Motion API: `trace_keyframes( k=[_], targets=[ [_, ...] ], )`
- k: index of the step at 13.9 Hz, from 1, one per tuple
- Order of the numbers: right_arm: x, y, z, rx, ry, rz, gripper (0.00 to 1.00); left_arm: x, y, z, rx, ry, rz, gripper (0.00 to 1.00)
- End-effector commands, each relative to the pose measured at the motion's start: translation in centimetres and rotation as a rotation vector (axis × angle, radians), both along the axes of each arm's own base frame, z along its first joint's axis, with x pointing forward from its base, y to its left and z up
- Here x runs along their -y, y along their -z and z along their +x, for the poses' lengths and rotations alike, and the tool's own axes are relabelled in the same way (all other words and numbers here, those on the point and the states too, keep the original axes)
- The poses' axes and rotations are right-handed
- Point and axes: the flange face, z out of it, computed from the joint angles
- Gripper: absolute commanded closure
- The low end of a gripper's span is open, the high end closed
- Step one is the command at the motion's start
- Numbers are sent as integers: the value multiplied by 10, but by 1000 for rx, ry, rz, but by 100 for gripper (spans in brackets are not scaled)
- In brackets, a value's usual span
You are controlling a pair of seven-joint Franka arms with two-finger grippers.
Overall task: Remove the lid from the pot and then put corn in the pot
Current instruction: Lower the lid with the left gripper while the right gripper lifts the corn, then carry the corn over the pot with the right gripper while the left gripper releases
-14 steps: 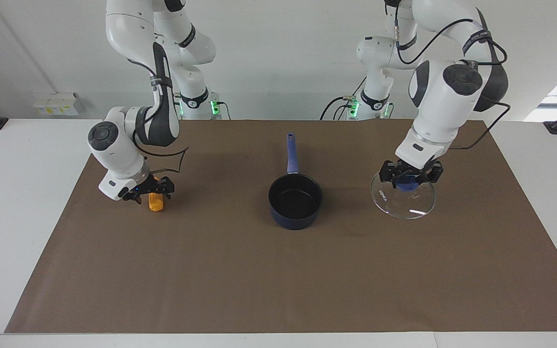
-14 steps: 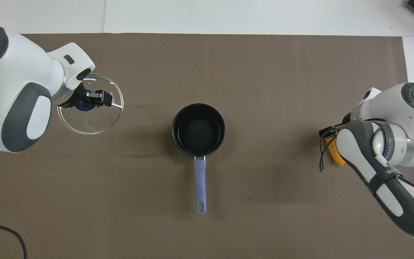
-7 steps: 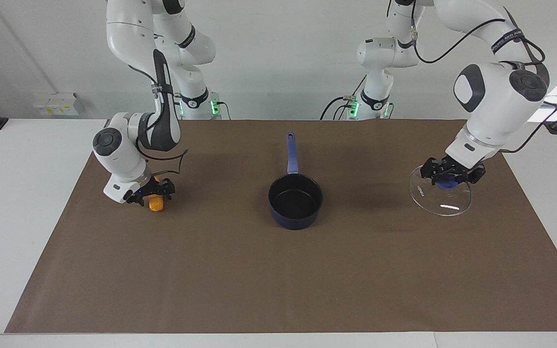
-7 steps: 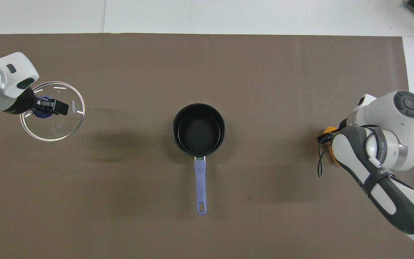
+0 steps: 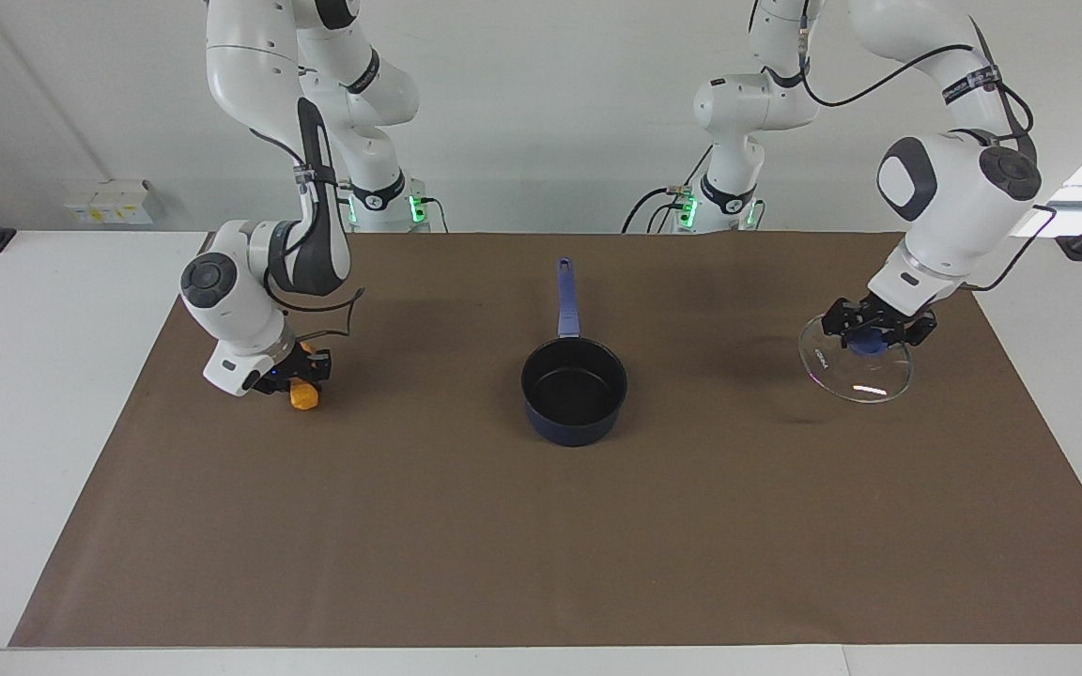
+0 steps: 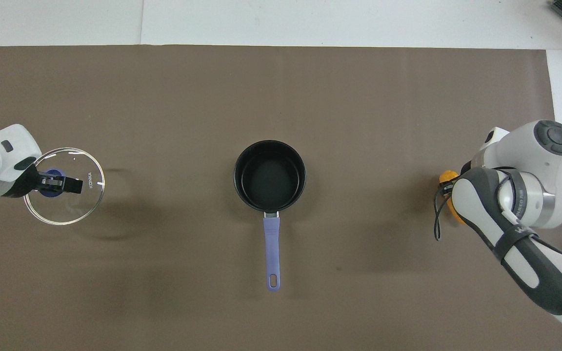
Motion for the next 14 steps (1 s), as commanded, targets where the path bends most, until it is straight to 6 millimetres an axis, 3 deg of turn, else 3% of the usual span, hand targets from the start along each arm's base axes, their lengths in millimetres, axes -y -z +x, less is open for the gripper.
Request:
trace_keyframes(
  k=[1,4,7,10,12,13,14],
  targets=[
    [3,-36,23,21,-4,-2,100,-22,20,-28,-2,-21,-15,100],
    [-15,-89,45,49,101,-11,100,-29,59,-46,4,-42,-9,100],
    [-45,-133,57,94,183,-7,100,-47,73,-53,-5,-66,-9,100],
    [-113,-167,64,130,272,-14,100,-54,91,-54,-18,-80,-10,100],
    [-166,-170,59,142,289,-18,100,-52,91,-54,-22,-78,-10,83],
    [-180,-171,58,148,330,-7,100,-49,92,-54,-27,-79,-11,66],
    [-199,-177,59,155,416,46,100,-49,92,-54,-29,-79,-11,62]
  ],
)
